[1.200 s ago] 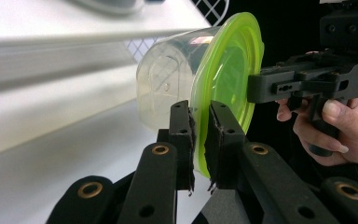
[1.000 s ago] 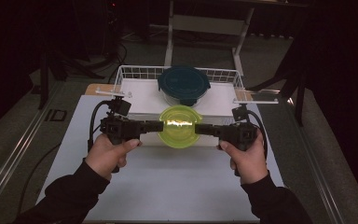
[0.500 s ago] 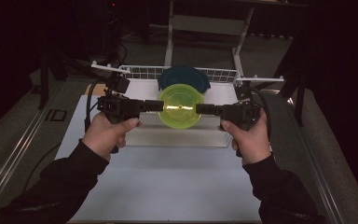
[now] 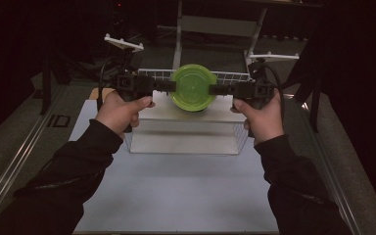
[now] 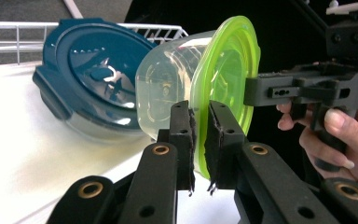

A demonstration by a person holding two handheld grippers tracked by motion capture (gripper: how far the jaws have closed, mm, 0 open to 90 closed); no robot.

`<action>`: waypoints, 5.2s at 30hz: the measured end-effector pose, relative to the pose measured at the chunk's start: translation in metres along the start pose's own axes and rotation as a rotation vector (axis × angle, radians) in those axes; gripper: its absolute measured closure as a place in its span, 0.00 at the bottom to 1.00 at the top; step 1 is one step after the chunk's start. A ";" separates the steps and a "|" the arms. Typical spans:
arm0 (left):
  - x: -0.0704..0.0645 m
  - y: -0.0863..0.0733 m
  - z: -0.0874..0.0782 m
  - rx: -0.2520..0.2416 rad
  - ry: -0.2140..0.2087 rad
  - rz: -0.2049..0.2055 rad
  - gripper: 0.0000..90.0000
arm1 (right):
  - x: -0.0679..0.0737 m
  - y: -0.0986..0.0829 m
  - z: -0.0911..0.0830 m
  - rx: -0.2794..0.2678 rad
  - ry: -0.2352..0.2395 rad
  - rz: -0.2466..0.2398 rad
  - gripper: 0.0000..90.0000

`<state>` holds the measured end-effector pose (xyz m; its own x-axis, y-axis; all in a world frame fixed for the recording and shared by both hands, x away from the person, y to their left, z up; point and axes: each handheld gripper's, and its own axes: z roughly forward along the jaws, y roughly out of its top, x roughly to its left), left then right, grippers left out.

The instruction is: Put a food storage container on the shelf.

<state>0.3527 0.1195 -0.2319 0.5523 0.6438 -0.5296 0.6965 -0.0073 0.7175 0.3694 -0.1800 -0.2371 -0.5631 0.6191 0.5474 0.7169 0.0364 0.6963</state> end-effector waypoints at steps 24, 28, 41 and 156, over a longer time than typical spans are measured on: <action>0.028 0.020 0.031 0.001 -0.023 -0.085 0.89 | -0.031 0.028 0.018 0.025 -0.051 0.084 0.89; 0.032 0.023 0.035 -0.013 -0.019 -0.103 0.88 | -0.034 0.034 0.020 0.025 -0.068 0.103 0.88; 0.037 0.022 0.050 -0.062 0.009 -0.141 0.79 | -0.046 0.045 0.027 -0.008 -0.079 0.175 0.82; 0.033 -0.239 0.035 -0.045 -0.115 0.403 0.01 | -0.081 -0.214 0.017 -0.044 0.073 -0.141 0.22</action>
<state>0.2203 0.1156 -0.4367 0.8257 0.5067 -0.2479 0.3950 -0.2055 0.8954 0.2690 -0.2240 -0.4381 -0.6865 0.5517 0.4737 0.6107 0.0839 0.7874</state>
